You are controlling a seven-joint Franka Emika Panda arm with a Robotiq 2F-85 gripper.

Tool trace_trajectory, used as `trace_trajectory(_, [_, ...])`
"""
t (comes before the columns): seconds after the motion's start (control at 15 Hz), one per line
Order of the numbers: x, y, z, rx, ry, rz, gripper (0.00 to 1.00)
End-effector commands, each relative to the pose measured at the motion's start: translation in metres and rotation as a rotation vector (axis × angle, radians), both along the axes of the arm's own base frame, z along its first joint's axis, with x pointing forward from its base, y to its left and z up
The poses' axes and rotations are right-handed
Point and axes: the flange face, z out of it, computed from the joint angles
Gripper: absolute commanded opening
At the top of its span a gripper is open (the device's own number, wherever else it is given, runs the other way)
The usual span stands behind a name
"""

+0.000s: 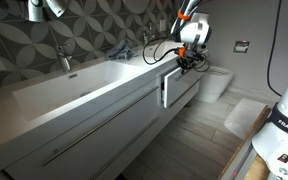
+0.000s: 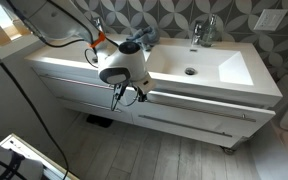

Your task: Close the open drawer

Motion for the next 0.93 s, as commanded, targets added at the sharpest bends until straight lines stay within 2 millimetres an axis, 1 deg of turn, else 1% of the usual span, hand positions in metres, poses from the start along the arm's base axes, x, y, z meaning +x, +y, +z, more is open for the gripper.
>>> trace_trajectory(0.0, [0.005,-0.002,0.003,0.004,-0.067,0.015,0.00])
trace_trajectory(0.27, [0.001,-0.002,0.015,0.033,-0.116,0.043,0.00])
trace_trajectory(0.53, [-0.013,-0.009,0.031,0.057,-0.148,0.085,0.00])
trace_trajectory(0.6, [-0.020,-0.012,0.032,0.057,-0.133,0.094,0.00])
trace_trajectory(0.73, [-0.038,-0.019,0.034,0.070,-0.070,0.131,0.00])
trace_trajectory(0.87, [-0.063,-0.023,0.041,0.082,-0.009,0.185,0.00])
